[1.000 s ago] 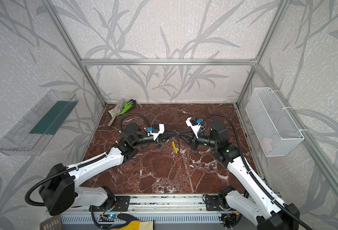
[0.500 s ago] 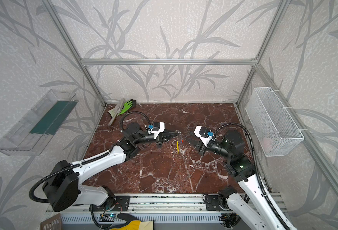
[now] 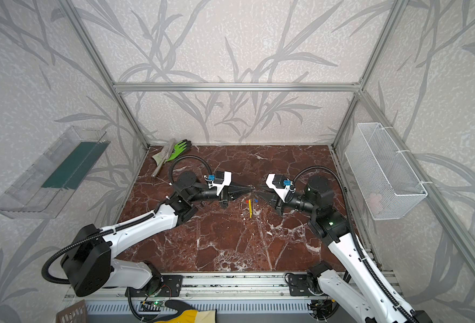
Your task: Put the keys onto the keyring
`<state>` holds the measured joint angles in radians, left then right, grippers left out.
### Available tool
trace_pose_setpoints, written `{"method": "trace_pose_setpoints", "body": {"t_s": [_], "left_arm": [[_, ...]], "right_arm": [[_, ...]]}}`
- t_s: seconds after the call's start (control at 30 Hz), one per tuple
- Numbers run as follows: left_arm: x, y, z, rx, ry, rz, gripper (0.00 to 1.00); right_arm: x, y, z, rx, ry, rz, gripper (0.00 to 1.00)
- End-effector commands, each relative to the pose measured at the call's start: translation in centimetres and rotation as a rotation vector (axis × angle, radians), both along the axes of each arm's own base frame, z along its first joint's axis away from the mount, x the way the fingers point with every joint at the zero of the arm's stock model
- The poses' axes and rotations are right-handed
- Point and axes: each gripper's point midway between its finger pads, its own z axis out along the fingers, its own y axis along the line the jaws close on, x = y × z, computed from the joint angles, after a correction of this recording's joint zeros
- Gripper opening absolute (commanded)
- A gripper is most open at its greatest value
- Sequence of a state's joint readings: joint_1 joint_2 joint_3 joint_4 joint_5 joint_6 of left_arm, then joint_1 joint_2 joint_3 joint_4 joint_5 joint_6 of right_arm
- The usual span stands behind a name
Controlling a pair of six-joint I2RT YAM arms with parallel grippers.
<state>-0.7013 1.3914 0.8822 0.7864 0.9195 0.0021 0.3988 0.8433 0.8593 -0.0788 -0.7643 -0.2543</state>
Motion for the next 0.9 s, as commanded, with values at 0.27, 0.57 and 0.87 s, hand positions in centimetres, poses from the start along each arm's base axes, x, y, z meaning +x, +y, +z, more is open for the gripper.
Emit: {"method": "trace_pose_setpoints", "body": {"t_s": [0.27, 0.57, 0.87], "left_arm": [[-0.9, 0.0, 2.7, -0.051, -0.05, -0.04, 0.0], [-0.8, -0.2, 2.6, -0.044, -0.047, -0.044, 0.0], [0.6, -0.3, 1.3, 0.057, -0.072, 0.043, 0.22]], "right_arm": [[0.0, 0.4, 0.5, 0.016, -0.007, 0.037, 0.15], [-0.3, 0.7, 0.6, 0.029, -0.002, 0.067, 0.01], [-0.1, 0.0, -0.1, -0.046, 0.068, 0.014, 0.0]]}}
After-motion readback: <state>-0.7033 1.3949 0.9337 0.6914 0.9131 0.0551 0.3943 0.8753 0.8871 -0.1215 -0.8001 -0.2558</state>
